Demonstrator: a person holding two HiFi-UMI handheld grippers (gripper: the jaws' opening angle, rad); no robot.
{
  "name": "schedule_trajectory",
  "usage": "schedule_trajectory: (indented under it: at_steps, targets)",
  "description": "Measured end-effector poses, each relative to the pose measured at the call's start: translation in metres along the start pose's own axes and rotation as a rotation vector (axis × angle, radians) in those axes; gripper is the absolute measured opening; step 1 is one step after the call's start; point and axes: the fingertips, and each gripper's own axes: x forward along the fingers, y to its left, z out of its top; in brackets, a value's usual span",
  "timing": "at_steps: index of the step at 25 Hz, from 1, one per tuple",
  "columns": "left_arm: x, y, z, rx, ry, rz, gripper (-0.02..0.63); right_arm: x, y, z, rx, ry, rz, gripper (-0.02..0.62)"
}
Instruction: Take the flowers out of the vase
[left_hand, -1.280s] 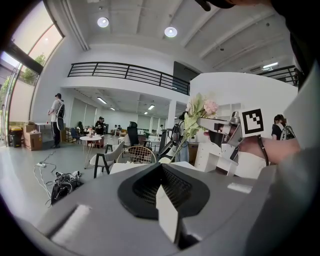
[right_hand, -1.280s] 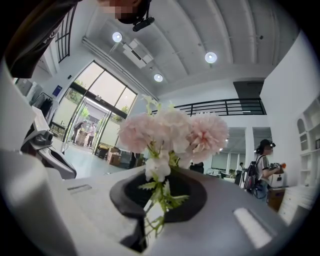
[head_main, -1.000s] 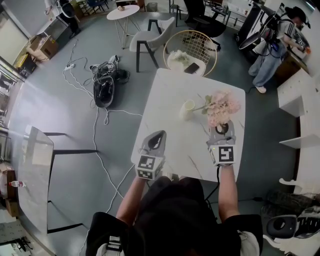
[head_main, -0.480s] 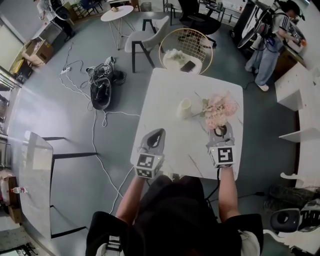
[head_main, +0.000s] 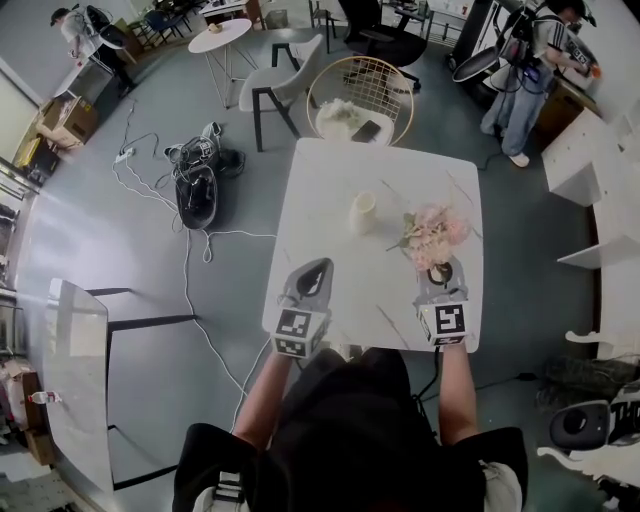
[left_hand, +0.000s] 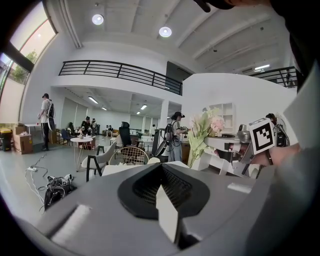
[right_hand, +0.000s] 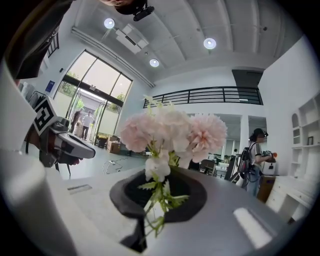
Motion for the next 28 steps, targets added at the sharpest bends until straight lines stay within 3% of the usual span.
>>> schedule_trajectory:
  at_steps: [9,28]
  targets:
    - [-0.008,-0.012,-0.001,0.018,-0.004,-0.037,0.008,-0.029,0.016,-0.030,0.042,0.060,-0.031,0.035]
    - [-0.015,-0.029,-0.002,0.020,0.003,-0.060,0.008,-0.055,0.029,-0.045,0.107,0.103,-0.036,0.035]
